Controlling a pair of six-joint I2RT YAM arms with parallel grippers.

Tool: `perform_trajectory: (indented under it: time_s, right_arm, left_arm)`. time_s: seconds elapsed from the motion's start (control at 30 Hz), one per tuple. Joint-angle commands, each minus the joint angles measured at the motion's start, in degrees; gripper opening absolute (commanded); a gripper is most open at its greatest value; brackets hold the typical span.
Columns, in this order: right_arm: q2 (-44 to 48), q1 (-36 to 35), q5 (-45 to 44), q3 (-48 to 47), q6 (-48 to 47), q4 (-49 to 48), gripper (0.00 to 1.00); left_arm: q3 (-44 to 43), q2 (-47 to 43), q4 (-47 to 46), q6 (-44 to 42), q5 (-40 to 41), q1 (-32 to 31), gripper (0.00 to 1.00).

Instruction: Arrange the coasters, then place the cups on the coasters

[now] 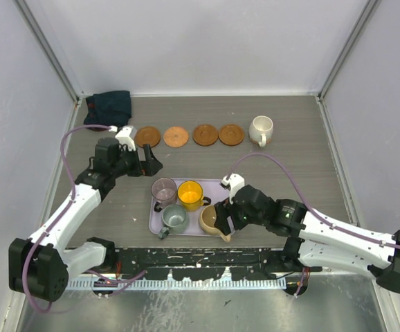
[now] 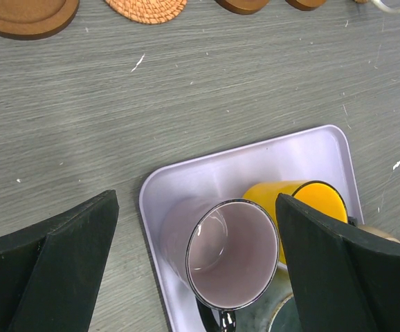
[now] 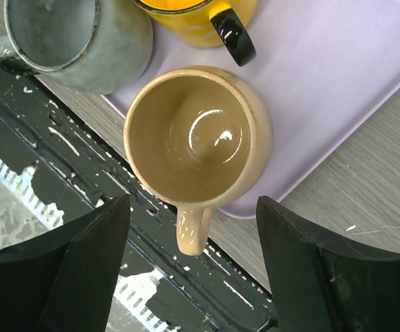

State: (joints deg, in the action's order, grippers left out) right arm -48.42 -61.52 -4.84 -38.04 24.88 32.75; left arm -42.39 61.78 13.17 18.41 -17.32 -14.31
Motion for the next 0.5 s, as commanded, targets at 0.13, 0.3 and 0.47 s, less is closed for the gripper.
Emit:
perform_trajectory:
  time_s: [0.13,0.3,0.47]
  right_arm:
    - [-3.65,-4.1,-0.34,0.97,6.7,1.04,0.79]
    - [-11.3,-8.27,-6.49,0.38,9.35,2.88,0.77]
    - [-18.16,-10.17,-12.62,-1.27,11.78,4.01,0.71]
  left_arm:
    - [-0.24,-1.75,-0.69,-0.47,0.62,-0.6,0.98]
    - [-0.39,-0.91,-0.75,-0.45,0.7,-0.64,0.98]
    - [-0.37,-0.87,-0.8,-0.48,0.63,-0.73,0.98]
